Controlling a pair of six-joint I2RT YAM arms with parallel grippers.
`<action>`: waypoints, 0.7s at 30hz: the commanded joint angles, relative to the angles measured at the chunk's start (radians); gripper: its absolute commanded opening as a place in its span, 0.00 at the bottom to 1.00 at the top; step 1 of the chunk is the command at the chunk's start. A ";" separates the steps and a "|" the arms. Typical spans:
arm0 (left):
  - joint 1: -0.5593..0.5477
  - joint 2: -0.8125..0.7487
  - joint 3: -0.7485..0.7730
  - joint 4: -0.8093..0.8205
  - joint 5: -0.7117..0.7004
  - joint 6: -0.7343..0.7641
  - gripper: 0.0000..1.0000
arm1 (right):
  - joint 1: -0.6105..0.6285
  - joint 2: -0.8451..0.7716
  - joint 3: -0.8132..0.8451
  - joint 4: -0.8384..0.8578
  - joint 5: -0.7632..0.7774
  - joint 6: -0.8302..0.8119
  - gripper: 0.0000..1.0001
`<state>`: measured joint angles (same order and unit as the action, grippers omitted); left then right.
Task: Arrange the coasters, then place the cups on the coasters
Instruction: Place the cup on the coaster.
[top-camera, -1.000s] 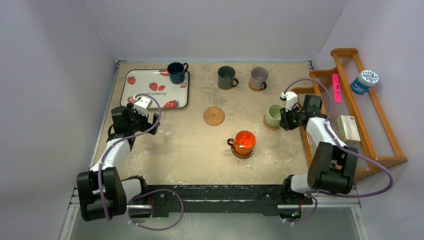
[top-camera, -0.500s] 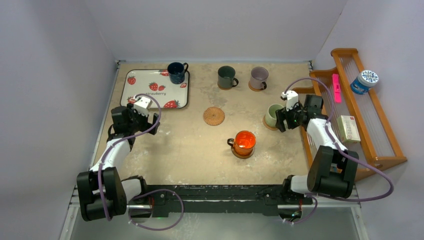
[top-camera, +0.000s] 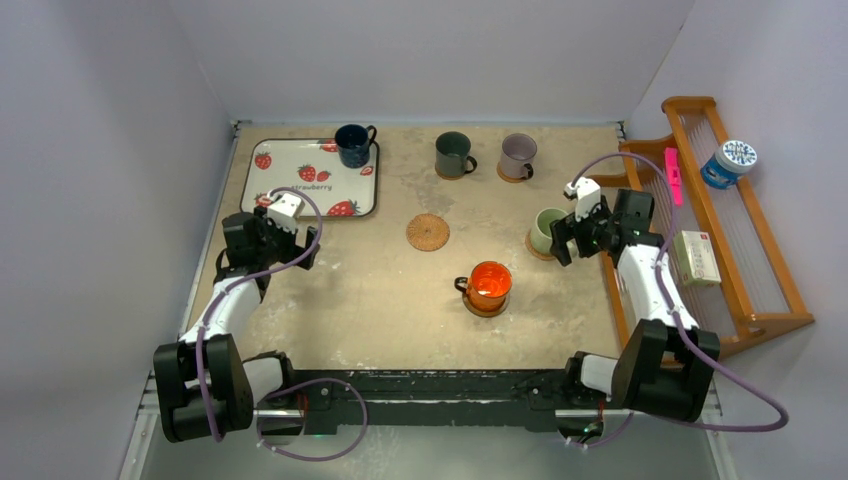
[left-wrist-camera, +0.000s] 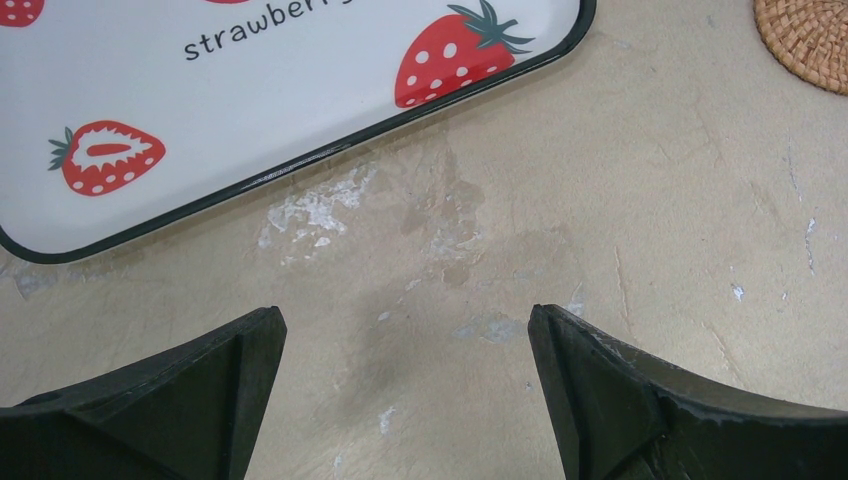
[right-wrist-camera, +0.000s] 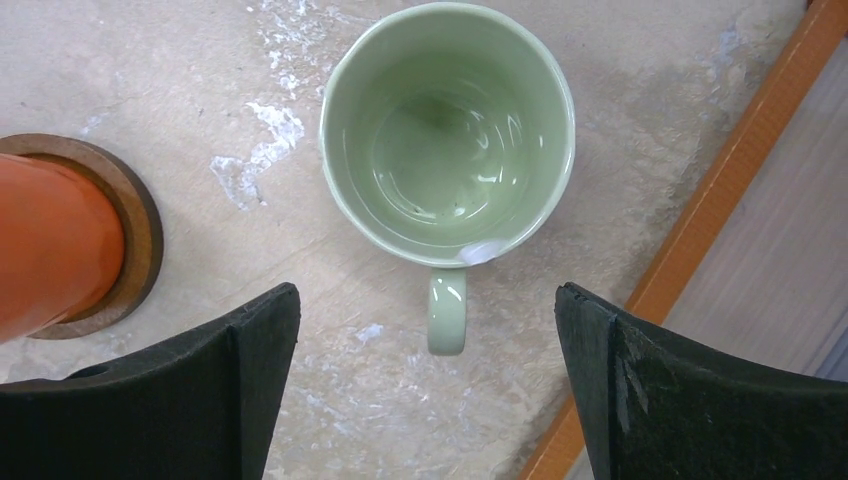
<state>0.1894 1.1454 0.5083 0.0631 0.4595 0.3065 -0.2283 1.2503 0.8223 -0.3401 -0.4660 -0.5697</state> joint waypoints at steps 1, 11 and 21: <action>0.004 -0.020 0.017 0.029 0.002 0.012 1.00 | -0.003 -0.057 0.054 -0.076 -0.042 -0.031 0.99; 0.002 -0.022 0.123 -0.034 -0.009 0.031 1.00 | -0.003 -0.121 0.060 -0.149 -0.043 -0.047 0.99; -0.177 0.096 0.363 -0.114 -0.251 0.069 1.00 | -0.002 -0.179 0.067 -0.177 -0.035 -0.033 0.99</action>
<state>0.1112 1.1919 0.7658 -0.0345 0.3508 0.3370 -0.2287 1.1034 0.8494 -0.4843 -0.4717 -0.6033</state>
